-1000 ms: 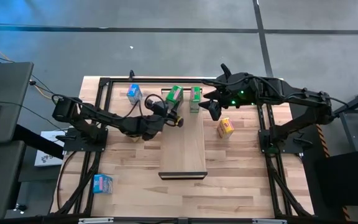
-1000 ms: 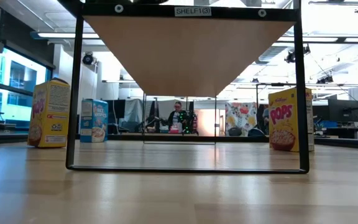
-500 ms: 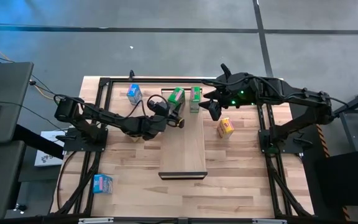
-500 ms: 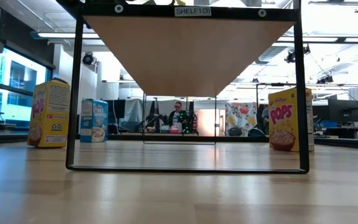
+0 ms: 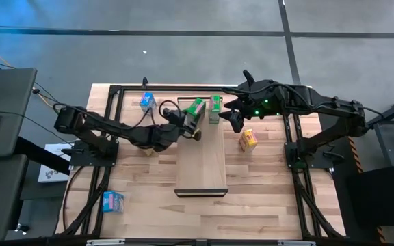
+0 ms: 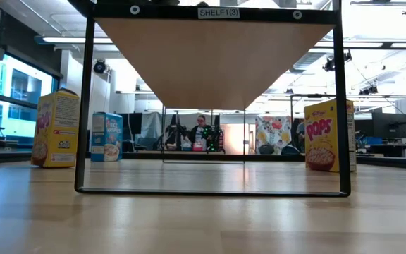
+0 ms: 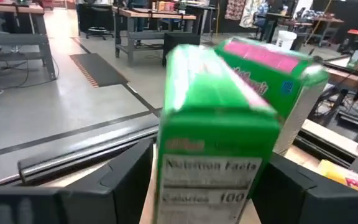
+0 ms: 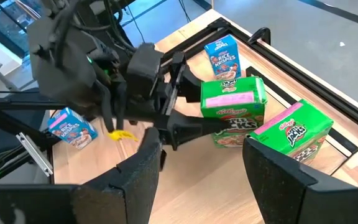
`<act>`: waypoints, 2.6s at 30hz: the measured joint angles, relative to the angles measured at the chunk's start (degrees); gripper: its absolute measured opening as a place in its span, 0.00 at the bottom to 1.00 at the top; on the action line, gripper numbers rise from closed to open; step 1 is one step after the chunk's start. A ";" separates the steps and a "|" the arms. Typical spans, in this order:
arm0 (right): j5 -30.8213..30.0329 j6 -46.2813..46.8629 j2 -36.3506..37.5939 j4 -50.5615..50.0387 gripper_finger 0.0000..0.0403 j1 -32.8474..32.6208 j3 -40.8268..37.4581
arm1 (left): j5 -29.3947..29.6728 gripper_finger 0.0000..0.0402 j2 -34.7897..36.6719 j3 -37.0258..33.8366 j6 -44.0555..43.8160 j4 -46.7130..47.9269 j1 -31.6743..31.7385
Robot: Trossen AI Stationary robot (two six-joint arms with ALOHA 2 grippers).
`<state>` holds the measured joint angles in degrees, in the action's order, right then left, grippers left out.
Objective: Stack cereal on shelf
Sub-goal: Put the green cereal box on the shelf, then put the right yellow cereal box on the shelf
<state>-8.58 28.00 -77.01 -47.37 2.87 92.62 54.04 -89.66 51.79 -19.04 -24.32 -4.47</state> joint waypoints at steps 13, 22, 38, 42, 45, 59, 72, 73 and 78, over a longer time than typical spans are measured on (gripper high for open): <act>-0.02 0.01 0.00 0.00 0.55 -0.02 0.00 | -6.28 0.57 17.60 0.00 10.52 6.10 -0.21; -0.07 -0.01 0.00 0.00 0.55 0.00 0.00 | -16.12 0.31 23.64 -0.84 7.32 29.14 4.99; -1.45 0.01 -0.01 0.02 0.55 -0.02 0.00 | -23.67 0.00 13.23 -9.99 -1.84 16.17 8.59; -1.83 0.01 -0.02 0.02 0.55 -0.02 0.00 | -23.65 0.00 10.47 -9.98 -1.84 10.74 8.47; -1.84 0.15 -0.02 0.02 0.55 -0.01 0.00 | -23.52 0.00 9.10 -10.01 -1.91 9.36 8.08; -2.17 -0.68 -0.02 0.00 0.55 -0.02 0.00 | -22.85 0.00 8.93 -10.01 -6.39 6.72 3.20; -2.35 -1.06 -0.01 -1.96 0.55 -0.02 0.00 | -31.28 0.00 25.74 -10.01 3.44 19.57 3.34; -2.45 -1.06 -0.02 -2.35 0.55 -0.02 0.00 | -32.02 0.00 29.02 -10.01 4.86 21.70 3.39; -2.62 -1.06 0.02 -6.56 0.55 -0.02 0.00 | -39.49 0.00 43.95 -9.97 8.19 28.46 3.37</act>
<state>-11.20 26.94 -76.99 -53.93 2.85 92.62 14.55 -45.71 41.82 -10.85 4.15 -1.10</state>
